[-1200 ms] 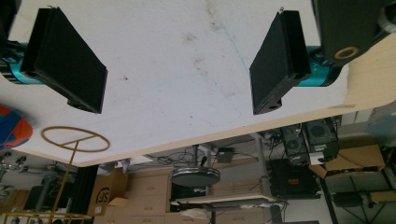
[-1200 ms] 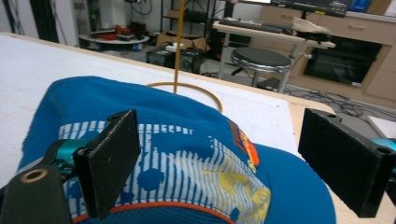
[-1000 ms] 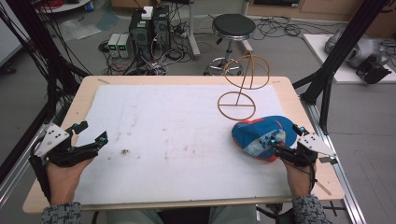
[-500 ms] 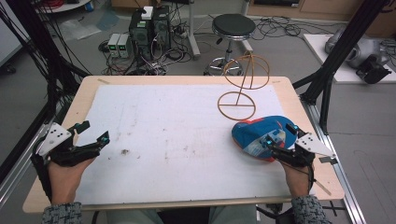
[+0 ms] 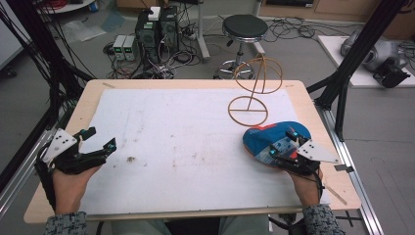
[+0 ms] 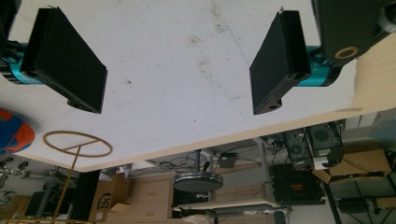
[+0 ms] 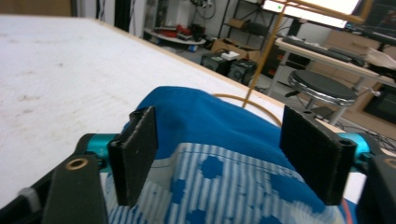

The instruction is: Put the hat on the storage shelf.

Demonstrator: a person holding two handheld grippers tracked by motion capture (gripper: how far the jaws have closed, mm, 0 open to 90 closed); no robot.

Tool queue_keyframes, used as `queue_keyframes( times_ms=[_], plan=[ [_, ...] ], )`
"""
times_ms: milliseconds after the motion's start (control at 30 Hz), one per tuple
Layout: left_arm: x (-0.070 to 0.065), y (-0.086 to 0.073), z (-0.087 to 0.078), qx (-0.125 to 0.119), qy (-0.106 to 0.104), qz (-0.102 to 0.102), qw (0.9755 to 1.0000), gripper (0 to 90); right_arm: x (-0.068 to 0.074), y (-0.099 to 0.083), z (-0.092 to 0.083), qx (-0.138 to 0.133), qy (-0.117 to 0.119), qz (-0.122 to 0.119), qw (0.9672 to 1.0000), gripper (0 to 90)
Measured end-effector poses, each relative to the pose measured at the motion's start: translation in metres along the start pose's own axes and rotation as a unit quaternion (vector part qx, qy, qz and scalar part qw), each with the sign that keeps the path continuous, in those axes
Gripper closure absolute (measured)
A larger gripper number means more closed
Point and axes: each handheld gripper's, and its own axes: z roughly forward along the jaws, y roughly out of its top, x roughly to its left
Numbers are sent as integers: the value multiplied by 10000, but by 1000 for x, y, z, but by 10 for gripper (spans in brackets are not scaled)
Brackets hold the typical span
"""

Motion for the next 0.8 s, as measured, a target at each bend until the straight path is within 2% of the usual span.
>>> queue_keyframes(
  times_ms=[133, 200, 233, 267, 300, 367, 567, 600, 667, 700, 733, 767, 800],
  plan=[
    [1, 0, 0, 11, -4, 0, 10000, 192, 4, 1, 6, 116, 43, -183, 9998, 300],
    [0, 0, 0, 1, -26, -6, 10000, 192, 5, 1, 9, 190, 33, -284, 9994, 342],
    [0, 1, 0, 3, -25, 13, 10000, 192, 6, 1, 11, 263, -16, -402, 9988, 390],
    [0, 1, 0, 6, -27, 13, 10000, 192, 6, 1, 11, 263, -16, -402, 9988, 390],
    [0, 1, 0, 5, -34, 17, 10000, 192, 6, 0, 11, 296, -44, -459, 9985, 436],
    [0, 1, 0, -5, -46, 16, 10000, 192, 6, 1, 11, 310, -84, -509, 9982, 469],
    [0, 1, 0, -9, -26, 12, 10000, 194, 7, 1, 12, 332, -61, -744, 9967, 622],
    [0, 1, 0, -9, -26, 12, 10000, 194, 7, 1, 12, 332, -61, -744, 9967, 622],
    [0, 1, 0, -12, -30, 8, 10000, 194, 7, 1, 12, 368, -89, -758, 9964, 704],
    [0, 1, 0, -1, -30, 17, 10000, 194, 7, 1, 12, 368, -89, -758, 9964, 704],
    [0, 1, 0, 0, -36, 12, 10000, 194, 6, 1, 11, 335, -101, -682, 9971, 767],
    [0, 1, 0, 0, -36, 12, 10000, 194, 6, 1, 11, 335, -101, -682, 9971, 767],
    [0, 1, 0, 1, -34, 16, 10000, 194, 4, 1, 10, 305, -104, -623, 9975, 828]
  ],
)
